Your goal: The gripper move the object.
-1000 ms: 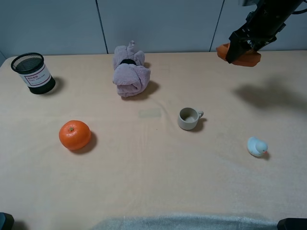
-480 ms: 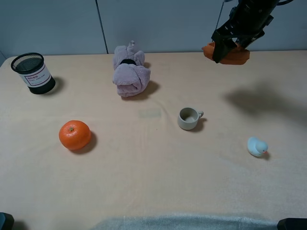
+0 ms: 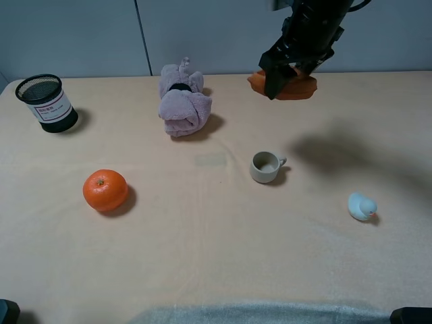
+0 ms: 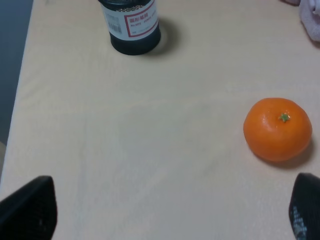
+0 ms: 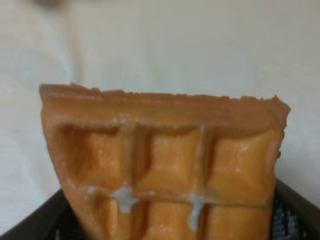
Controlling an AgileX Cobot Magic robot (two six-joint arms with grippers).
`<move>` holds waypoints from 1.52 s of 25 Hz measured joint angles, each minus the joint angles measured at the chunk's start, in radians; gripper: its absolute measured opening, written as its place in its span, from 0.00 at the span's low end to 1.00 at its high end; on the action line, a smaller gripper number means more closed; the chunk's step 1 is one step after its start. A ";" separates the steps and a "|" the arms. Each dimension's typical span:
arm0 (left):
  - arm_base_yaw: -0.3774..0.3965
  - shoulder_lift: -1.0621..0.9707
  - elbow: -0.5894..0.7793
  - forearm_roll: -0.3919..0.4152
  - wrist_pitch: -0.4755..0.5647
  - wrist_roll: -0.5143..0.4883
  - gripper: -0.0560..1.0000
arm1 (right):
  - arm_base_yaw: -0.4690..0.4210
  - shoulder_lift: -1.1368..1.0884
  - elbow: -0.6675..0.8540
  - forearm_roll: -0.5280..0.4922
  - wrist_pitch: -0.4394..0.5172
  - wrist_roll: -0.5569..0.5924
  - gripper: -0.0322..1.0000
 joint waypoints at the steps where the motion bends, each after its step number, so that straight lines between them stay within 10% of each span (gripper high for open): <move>1: 0.000 0.000 0.000 0.000 0.000 0.000 0.92 | 0.014 0.000 0.000 0.000 0.002 0.002 0.51; 38: 0.000 0.000 0.000 0.000 0.000 0.000 0.92 | 0.525 -0.064 0.000 -0.004 -0.046 0.135 0.51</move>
